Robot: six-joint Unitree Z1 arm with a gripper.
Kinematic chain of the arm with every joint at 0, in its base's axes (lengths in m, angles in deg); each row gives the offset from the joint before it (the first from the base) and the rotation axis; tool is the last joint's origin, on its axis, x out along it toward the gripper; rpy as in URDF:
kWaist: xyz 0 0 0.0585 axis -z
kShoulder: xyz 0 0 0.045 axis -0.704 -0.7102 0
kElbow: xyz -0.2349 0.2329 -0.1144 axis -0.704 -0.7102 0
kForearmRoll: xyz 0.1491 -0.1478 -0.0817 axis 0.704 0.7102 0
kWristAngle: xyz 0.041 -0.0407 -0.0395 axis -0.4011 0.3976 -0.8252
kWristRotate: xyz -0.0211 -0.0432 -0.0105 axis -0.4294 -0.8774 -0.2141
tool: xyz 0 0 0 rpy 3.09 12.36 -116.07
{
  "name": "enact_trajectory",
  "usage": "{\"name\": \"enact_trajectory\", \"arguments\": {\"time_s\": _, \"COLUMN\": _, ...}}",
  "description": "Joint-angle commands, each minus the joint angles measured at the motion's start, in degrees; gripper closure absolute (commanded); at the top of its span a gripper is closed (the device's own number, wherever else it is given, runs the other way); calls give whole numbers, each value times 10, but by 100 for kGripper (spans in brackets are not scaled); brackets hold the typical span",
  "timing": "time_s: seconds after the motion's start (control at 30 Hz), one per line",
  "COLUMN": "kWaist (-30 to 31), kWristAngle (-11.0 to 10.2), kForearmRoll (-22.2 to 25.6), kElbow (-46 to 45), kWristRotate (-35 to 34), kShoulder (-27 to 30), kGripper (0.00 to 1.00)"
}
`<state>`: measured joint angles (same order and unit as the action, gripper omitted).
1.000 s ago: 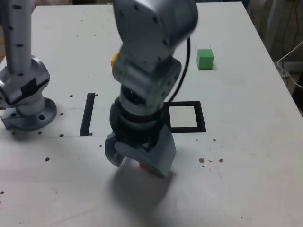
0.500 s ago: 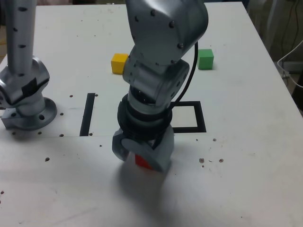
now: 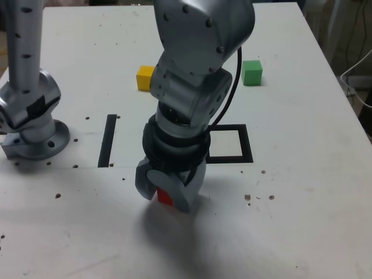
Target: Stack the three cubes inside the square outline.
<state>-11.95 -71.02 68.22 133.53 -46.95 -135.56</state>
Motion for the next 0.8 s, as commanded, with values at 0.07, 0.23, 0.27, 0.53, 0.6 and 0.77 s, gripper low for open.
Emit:
{"name": "enact_trajectory", "arguments": {"time_s": 0.07, "kWaist": -1, "kWristAngle": 6, "kForearmRoll": -5, "kElbow": 3, "kWristRotate": 9, "kShoulder": 2, "kGripper": 73}}
{"name": "enact_trajectory", "arguments": {"time_s": 0.23, "kWaist": -1, "kWristAngle": 6, "kForearmRoll": -8, "kElbow": 6, "kWristRotate": 9, "kShoulder": 6, "kGripper": 78}}
{"name": "enact_trajectory", "arguments": {"time_s": 0.27, "kWaist": -1, "kWristAngle": 6, "kForearmRoll": -7, "kElbow": 7, "kWristRotate": 9, "kShoulder": 7, "kGripper": 78}}
{"name": "enact_trajectory", "arguments": {"time_s": 0.53, "kWaist": -13, "kWristAngle": -8, "kForearmRoll": 34, "kElbow": 44, "kWristRotate": 12, "kShoulder": 41, "kGripper": 79}}
{"name": "enact_trajectory", "arguments": {"time_s": 0.6, "kWaist": -23, "kWristAngle": -12, "kForearmRoll": 51, "kElbow": 57, "kWristRotate": 13, "kShoulder": 47, "kGripper": 79}}
{"name": "enact_trajectory", "arguments": {"time_s": 0.77, "kWaist": -58, "kWristAngle": -17, "kForearmRoll": 69, "kElbow": 74, "kWristRotate": 14, "kShoulder": 43, "kGripper": 79}}
